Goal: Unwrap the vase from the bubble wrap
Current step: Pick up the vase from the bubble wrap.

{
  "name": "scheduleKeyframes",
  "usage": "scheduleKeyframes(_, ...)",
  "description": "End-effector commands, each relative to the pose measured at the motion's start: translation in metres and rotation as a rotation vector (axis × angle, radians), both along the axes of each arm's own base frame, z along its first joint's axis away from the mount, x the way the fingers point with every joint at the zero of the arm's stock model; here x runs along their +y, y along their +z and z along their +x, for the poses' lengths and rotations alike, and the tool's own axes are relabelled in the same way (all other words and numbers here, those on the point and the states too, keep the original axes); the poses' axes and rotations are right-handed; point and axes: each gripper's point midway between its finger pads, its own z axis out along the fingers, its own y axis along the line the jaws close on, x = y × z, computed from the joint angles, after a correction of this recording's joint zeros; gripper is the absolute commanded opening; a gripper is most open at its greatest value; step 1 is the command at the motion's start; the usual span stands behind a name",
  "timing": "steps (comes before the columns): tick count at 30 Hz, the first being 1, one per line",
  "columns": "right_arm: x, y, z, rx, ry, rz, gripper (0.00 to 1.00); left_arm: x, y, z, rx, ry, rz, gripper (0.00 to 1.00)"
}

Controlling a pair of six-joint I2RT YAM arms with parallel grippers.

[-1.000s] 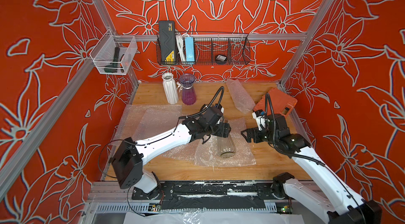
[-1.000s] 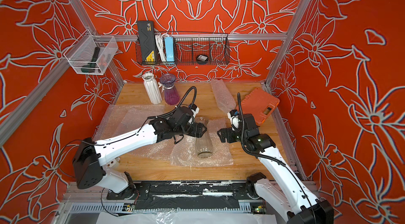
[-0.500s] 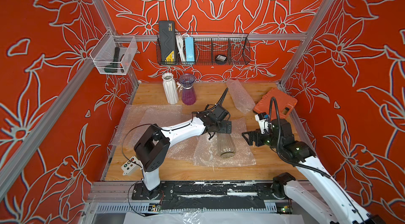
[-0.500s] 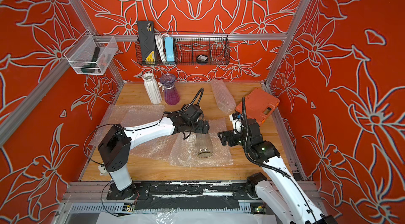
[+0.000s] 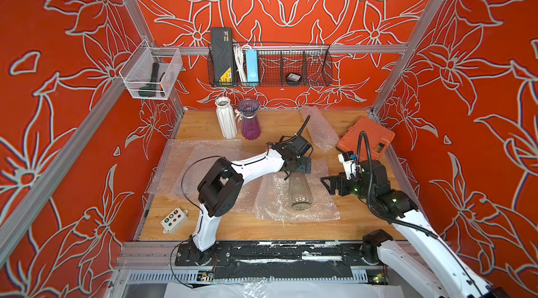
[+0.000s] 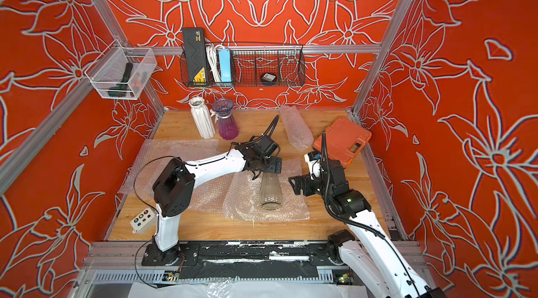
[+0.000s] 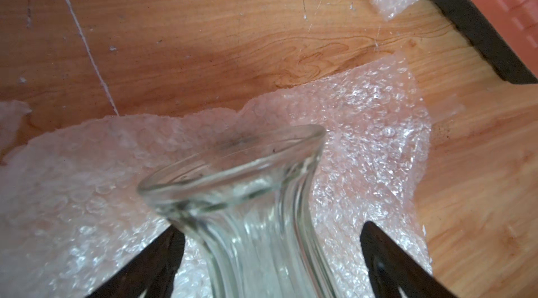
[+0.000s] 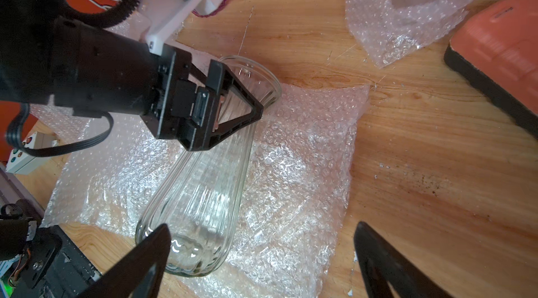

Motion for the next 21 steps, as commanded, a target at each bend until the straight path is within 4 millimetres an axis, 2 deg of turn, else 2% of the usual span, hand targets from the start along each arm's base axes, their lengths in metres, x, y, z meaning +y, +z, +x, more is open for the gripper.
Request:
scheduleKeyframes(1, 0.0, 0.004, 0.002, -0.031, 0.008, -0.001, 0.98, 0.002, -0.021, -0.004, 0.04, 0.004, 0.058, 0.92)
scheduleKeyframes(10, 0.0, 0.006, 0.001, -0.045, 0.018, 0.004, 0.98, 0.002, -0.036, 0.005, 0.041, -0.005, 0.141, 0.86)
scheduleKeyframes(17, -0.001, 0.008, 0.0, -0.065, 0.019, 0.007, 0.98, 0.005, -0.045, 0.006, 0.048, -0.022, 0.197, 0.62)
scheduleKeyframes(21, -0.002, 0.007, 0.001, -0.065, 0.017, 0.009, 0.98, 0.005, -0.04, 0.006, 0.046, -0.022, 0.191, 0.49)
